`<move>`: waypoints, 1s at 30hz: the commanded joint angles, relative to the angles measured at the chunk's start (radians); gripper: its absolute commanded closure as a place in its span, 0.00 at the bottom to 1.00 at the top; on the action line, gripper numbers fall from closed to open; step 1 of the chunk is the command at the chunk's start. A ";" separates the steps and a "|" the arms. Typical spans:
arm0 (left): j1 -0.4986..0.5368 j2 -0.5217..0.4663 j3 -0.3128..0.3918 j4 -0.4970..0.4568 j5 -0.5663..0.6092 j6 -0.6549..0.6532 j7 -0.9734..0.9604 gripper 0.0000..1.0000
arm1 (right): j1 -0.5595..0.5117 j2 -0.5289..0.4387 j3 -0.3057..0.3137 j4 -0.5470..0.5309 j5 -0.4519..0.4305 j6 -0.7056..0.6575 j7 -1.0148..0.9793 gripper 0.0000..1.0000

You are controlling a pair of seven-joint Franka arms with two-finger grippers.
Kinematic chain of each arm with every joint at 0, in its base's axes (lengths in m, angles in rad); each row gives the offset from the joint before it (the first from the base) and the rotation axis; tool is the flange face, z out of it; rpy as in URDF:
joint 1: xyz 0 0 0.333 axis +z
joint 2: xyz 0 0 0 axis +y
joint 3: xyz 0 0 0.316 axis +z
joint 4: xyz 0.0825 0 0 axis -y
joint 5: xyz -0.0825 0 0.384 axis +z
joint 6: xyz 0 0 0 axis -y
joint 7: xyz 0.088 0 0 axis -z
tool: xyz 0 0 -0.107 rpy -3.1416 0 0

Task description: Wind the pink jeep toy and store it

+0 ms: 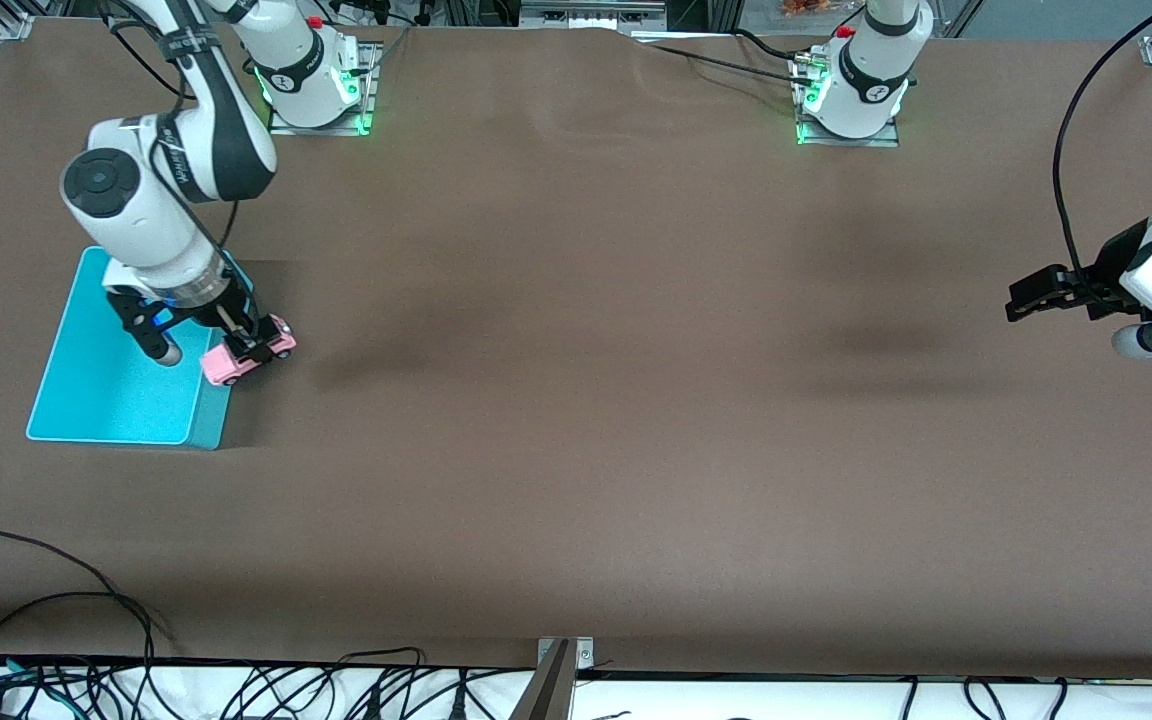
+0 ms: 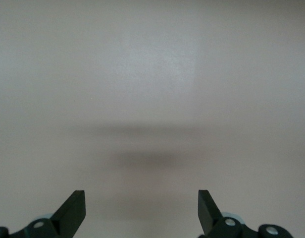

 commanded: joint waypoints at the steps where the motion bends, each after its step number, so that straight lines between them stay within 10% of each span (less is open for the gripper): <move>1: 0.002 -0.018 -0.003 -0.020 0.014 0.013 0.020 0.00 | -0.015 -0.012 -0.072 0.034 0.053 -0.082 -0.272 1.00; 11: 0.002 -0.018 -0.003 -0.020 0.014 0.013 0.020 0.00 | -0.036 0.031 -0.216 0.030 0.055 -0.082 -0.657 1.00; 30: 0.002 -0.018 -0.003 -0.020 0.014 0.013 0.020 0.00 | -0.108 0.107 -0.253 0.022 0.049 -0.036 -0.886 1.00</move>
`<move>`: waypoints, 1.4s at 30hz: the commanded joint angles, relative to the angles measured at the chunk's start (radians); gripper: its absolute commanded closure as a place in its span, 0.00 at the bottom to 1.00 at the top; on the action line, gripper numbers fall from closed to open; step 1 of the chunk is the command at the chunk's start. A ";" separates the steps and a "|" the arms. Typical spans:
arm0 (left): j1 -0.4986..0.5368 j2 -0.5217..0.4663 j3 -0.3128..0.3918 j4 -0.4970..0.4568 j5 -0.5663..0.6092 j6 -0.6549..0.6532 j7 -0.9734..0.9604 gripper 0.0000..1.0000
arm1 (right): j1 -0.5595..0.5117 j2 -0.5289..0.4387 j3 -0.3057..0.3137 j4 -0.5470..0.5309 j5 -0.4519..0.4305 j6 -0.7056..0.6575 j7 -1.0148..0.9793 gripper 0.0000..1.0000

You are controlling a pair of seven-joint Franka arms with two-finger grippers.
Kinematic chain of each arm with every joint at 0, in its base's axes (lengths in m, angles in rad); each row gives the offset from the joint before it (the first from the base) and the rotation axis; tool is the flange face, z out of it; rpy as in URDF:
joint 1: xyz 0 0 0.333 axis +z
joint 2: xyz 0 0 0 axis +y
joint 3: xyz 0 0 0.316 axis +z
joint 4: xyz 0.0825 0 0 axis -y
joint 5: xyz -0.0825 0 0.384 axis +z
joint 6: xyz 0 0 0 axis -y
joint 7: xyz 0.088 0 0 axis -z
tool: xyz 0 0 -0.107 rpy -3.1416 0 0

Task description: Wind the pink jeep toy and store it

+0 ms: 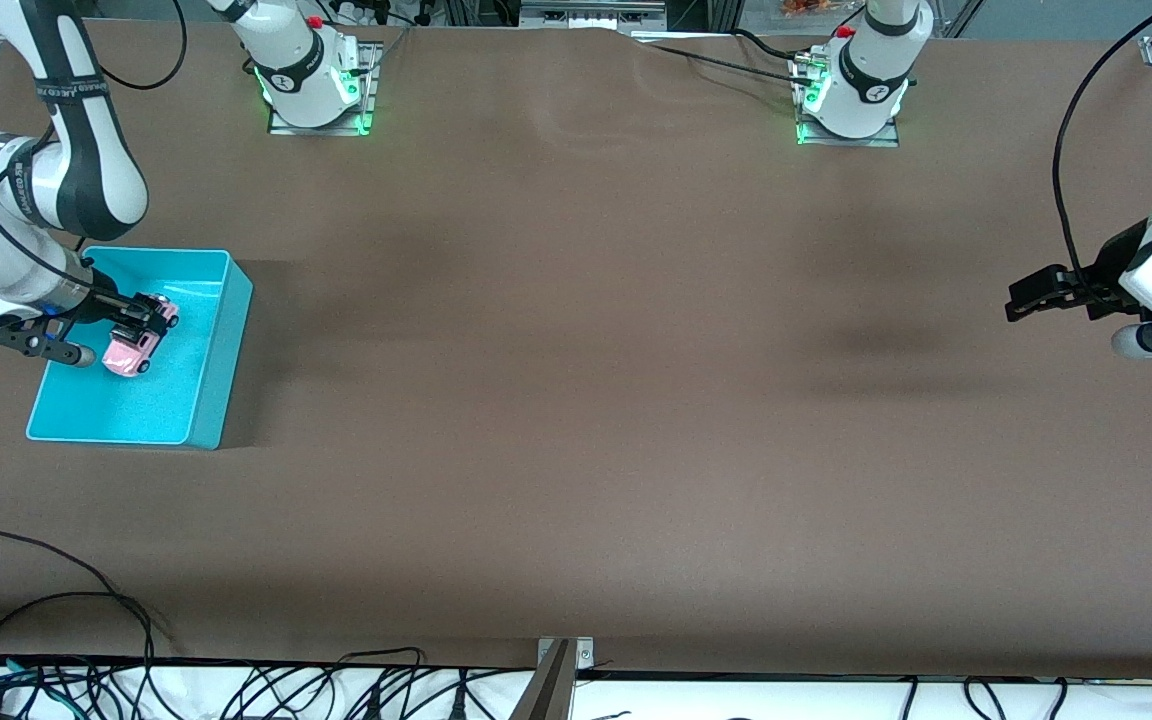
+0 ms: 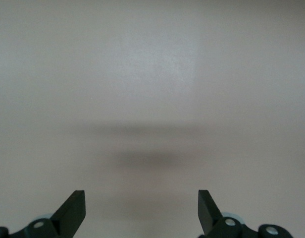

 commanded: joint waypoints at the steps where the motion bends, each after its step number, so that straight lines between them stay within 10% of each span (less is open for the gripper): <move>1: 0.002 -0.018 -0.003 -0.019 0.014 0.013 0.020 0.00 | -0.030 0.009 -0.006 0.003 0.014 0.008 -0.093 1.00; 34: 0.002 -0.018 -0.003 -0.019 0.014 0.011 0.018 0.00 | -0.100 0.142 -0.004 -0.044 -0.028 0.108 -0.104 1.00; 42: 0.002 -0.018 -0.003 -0.019 0.014 0.011 0.018 0.00 | -0.103 0.158 -0.004 -0.080 -0.025 0.161 -0.102 0.50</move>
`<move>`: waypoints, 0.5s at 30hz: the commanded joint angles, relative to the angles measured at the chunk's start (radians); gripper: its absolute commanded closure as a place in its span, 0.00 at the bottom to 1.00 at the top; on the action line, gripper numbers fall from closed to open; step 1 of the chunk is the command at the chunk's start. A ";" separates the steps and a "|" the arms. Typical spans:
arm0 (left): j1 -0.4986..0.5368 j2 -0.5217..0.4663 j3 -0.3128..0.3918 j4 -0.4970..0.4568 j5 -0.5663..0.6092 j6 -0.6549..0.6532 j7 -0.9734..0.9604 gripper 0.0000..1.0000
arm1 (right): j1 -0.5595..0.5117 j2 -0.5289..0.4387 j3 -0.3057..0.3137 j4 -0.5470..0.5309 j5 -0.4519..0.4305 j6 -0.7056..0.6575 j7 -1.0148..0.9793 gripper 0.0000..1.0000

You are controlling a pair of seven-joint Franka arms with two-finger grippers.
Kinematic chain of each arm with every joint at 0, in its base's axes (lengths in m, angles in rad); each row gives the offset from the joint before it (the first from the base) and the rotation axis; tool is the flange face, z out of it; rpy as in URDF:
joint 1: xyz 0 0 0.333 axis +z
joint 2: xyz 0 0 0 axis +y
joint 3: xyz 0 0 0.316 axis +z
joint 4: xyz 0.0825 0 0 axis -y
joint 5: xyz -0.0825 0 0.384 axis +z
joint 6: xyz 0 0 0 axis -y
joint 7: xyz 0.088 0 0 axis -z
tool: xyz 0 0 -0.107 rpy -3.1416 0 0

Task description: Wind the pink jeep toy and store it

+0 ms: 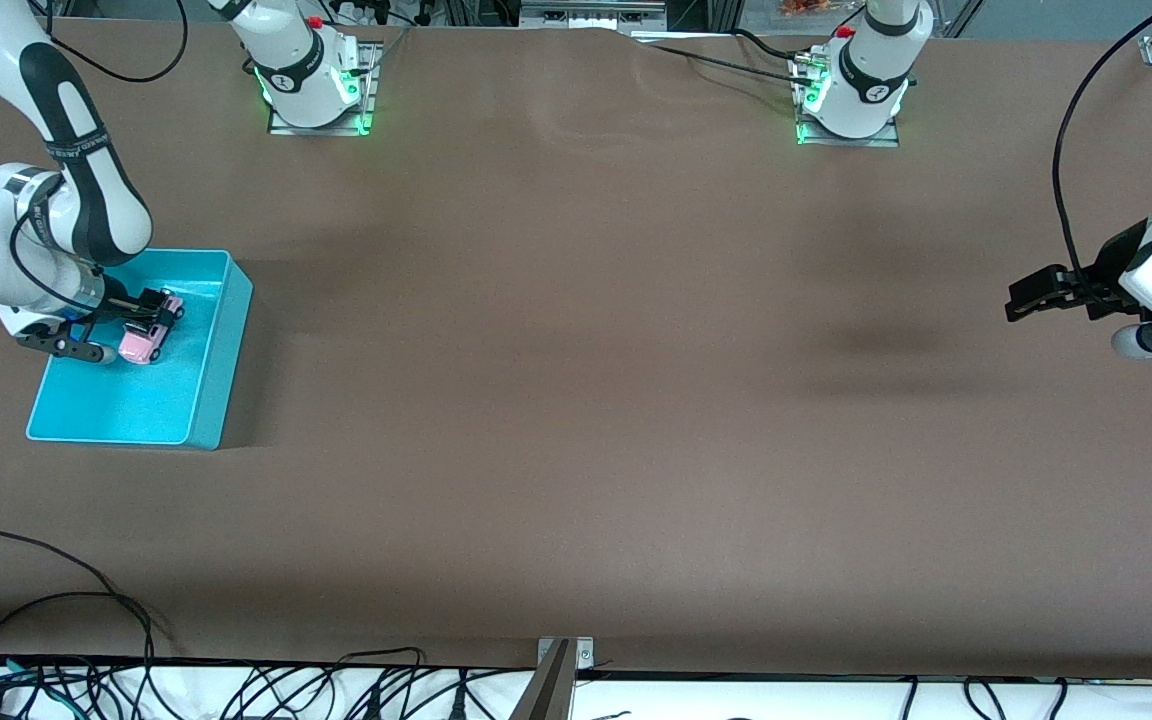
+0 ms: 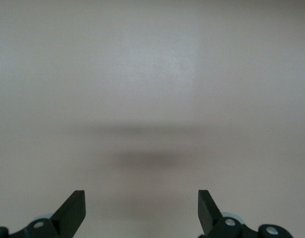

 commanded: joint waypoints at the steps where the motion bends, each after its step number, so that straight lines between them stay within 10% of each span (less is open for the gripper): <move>1: 0.002 -0.018 -0.003 -0.019 0.014 0.011 0.018 0.00 | -0.008 0.000 0.006 -0.029 -0.005 0.032 0.005 0.36; 5: 0.002 -0.018 -0.003 -0.019 0.014 0.011 0.018 0.00 | -0.007 -0.003 0.006 -0.029 -0.005 0.026 0.005 0.03; 15: 0.002 -0.018 -0.003 -0.019 0.014 0.011 0.018 0.00 | -0.005 -0.121 0.010 -0.023 -0.006 -0.098 0.031 0.00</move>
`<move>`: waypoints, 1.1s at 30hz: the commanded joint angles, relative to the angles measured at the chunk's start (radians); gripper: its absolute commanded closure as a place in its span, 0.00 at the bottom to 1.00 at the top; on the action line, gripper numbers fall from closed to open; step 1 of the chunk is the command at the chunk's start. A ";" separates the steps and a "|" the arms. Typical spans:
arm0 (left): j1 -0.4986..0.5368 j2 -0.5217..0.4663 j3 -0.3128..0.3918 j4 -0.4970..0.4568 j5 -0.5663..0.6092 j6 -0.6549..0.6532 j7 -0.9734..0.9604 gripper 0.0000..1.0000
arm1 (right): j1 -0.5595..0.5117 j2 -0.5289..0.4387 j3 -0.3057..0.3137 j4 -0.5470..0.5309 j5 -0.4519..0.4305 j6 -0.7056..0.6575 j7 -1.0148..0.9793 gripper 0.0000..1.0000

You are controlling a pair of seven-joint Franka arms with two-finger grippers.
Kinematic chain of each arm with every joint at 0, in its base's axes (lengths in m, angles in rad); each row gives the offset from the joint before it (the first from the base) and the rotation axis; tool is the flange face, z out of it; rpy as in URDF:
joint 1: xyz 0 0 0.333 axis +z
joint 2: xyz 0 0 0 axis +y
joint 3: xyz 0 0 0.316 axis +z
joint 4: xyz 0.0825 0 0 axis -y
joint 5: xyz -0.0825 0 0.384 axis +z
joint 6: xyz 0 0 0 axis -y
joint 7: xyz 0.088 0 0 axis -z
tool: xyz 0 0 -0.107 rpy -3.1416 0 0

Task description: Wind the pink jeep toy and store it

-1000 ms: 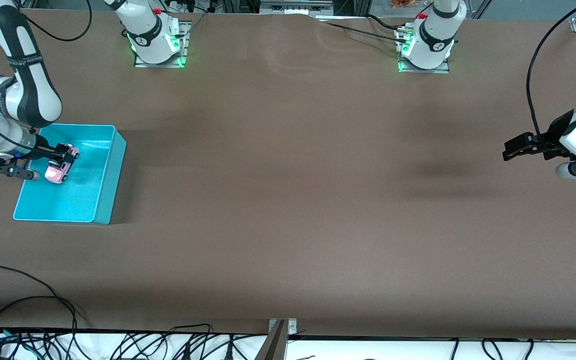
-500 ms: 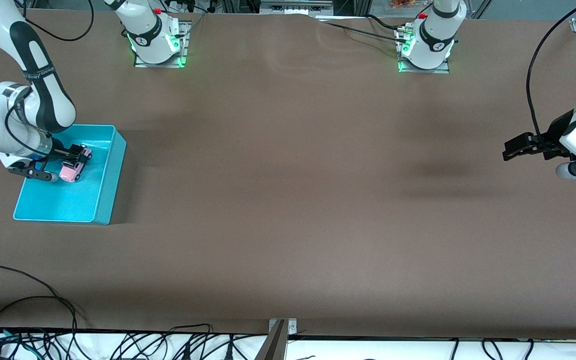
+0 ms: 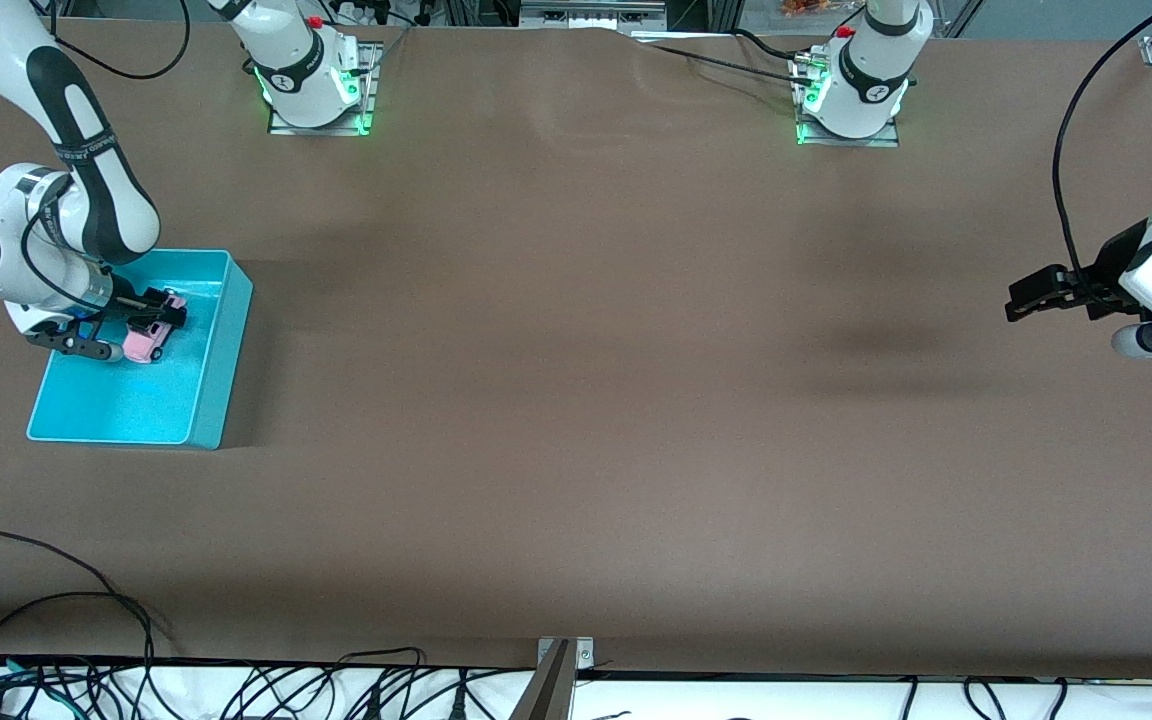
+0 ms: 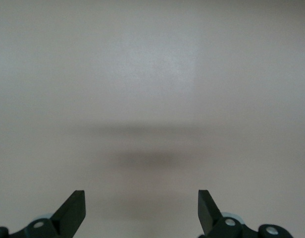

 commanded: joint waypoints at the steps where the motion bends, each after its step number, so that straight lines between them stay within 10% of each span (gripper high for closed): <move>1: 0.002 -0.018 -0.003 -0.019 0.014 0.011 0.018 0.00 | -0.006 -0.108 0.009 -0.015 -0.006 -0.107 0.020 0.00; 24: 0.002 -0.015 -0.003 -0.019 0.014 0.011 0.018 0.00 | 0.020 -0.424 0.164 0.005 -0.006 -0.330 0.083 0.00; 33: 0.002 -0.017 -0.003 -0.019 0.014 0.011 0.018 0.00 | 0.098 -0.385 0.210 0.249 0.079 -0.587 0.184 0.00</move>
